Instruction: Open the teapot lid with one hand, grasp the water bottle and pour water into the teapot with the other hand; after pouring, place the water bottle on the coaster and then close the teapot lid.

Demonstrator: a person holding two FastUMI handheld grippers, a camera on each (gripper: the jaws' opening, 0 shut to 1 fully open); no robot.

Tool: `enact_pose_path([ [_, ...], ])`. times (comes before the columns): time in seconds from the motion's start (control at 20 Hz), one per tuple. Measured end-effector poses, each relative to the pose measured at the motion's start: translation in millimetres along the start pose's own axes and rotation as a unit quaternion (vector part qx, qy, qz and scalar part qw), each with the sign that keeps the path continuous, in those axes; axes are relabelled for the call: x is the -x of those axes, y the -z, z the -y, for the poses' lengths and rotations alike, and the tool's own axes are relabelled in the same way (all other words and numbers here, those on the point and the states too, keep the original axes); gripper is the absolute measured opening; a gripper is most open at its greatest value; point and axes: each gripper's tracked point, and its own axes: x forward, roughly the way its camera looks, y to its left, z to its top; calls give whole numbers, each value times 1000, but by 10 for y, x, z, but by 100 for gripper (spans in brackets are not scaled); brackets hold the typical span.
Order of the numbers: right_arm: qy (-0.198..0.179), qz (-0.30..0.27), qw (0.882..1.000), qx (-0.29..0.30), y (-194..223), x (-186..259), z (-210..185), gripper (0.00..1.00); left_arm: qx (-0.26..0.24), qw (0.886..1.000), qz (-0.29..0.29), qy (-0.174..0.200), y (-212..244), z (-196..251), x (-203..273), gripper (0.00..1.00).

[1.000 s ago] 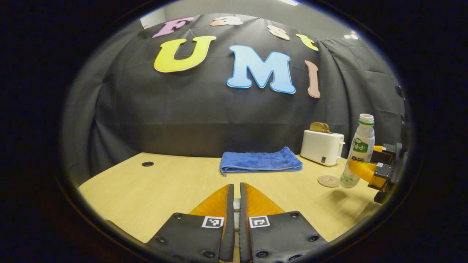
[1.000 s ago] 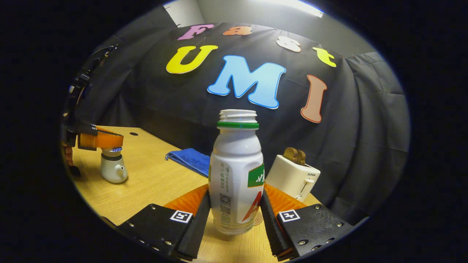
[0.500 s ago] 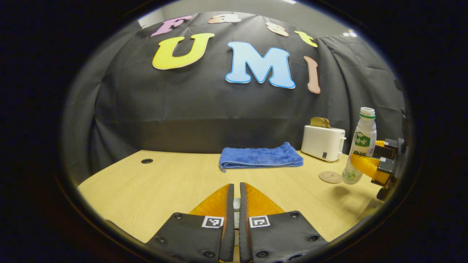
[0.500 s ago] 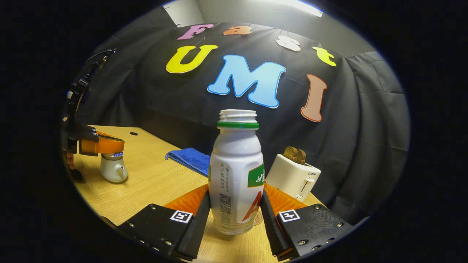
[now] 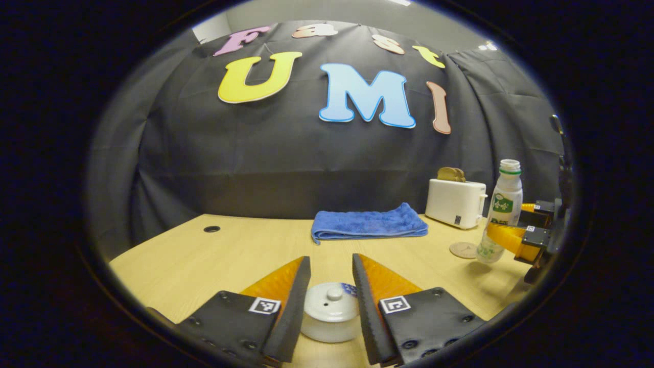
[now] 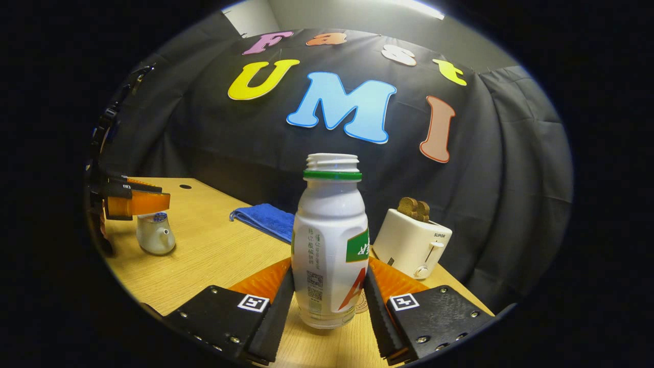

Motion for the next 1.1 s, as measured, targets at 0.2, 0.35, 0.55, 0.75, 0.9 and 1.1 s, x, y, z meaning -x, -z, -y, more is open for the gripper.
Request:
enact_pose_path([
  [0.2, -3, -1, 999, -50, 22, -84, 145, 71, 2, 997, 70, -15, -325, -85, 236, 62],
  [0.35, -4, -23, 996, -87, 125, -227, 327, 71, 21, 991, 133, 1, -582, -49, 546, 66],
  [0.55, -9, -55, 989, -139, 283, -420, 460, 71, 30, 988, 149, -17, -601, -209, 609, 66],
  [0.75, 15, -43, 992, -115, 218, -572, 560, 71, 47, 988, 146, -10, -629, -196, 615, 66],
  [0.9, 26, -44, 994, -97, 217, -763, 570, 71, 44, 989, 144, -10, -620, -184, 620, 66],
  [1.1, 26, -48, 993, -107, 271, -854, 557, 71, 42, 989, 139, -9, -592, -175, 586, 66],
])
